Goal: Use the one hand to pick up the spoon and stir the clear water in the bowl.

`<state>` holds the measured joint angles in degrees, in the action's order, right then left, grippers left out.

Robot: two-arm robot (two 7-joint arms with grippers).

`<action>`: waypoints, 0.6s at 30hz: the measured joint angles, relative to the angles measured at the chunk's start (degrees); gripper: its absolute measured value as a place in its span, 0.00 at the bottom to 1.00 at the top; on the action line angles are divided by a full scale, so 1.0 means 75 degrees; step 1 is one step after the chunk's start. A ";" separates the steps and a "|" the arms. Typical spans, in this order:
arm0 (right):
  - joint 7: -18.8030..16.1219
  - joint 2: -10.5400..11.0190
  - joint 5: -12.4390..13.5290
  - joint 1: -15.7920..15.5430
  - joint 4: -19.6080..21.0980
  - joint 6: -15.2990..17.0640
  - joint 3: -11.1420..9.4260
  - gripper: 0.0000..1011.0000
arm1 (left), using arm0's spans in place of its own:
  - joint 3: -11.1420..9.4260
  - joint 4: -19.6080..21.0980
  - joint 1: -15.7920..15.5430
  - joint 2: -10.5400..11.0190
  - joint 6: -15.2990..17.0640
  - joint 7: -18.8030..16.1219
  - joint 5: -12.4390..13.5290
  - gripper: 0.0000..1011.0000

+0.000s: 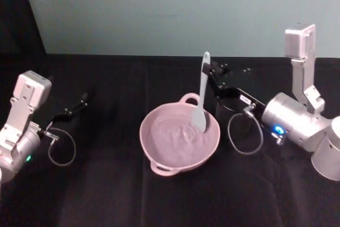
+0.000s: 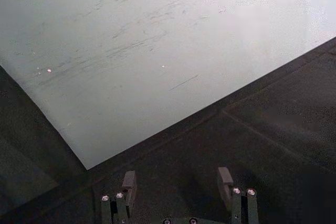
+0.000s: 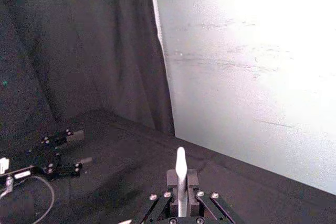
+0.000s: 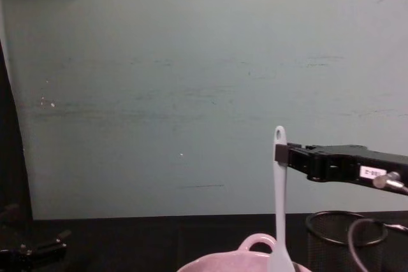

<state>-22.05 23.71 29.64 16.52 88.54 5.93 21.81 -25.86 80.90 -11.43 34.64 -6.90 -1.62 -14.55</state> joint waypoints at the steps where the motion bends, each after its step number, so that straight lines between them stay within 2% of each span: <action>1: 0.0008 0.0035 -0.0001 -0.0045 0.0063 0.0015 -0.0014 0.11 | 0.0000 0.0000 0.0000 0.0000 0.0000 0.0000 0.0000 1.00; 5: 0.0040 0.0181 -0.0030 -0.0245 0.0384 0.0100 -0.0047 0.11 | 0.0000 0.0000 0.0000 0.0000 0.0000 0.0000 0.0000 1.00; 10: 0.0032 0.0291 -0.0126 -0.0419 0.0759 0.0202 0.0055 0.11 | 0.0000 0.0000 0.0000 0.0000 0.0000 0.0000 0.0000 1.00; 16: -0.0105 0.0272 -0.0225 -0.0477 0.1002 0.0294 0.0324 0.11 | 0.0000 0.0000 0.0000 0.0000 0.0000 0.0000 0.0000 1.00; 18: -0.0179 0.0185 -0.0270 -0.0436 0.1023 0.0314 0.0506 0.11 | 0.0000 0.0000 0.0000 0.0000 0.0000 0.0000 0.0000 1.00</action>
<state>-23.39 25.10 27.61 13.25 96.21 8.29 25.60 -25.86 80.90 -11.43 34.65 -6.91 -1.62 -14.55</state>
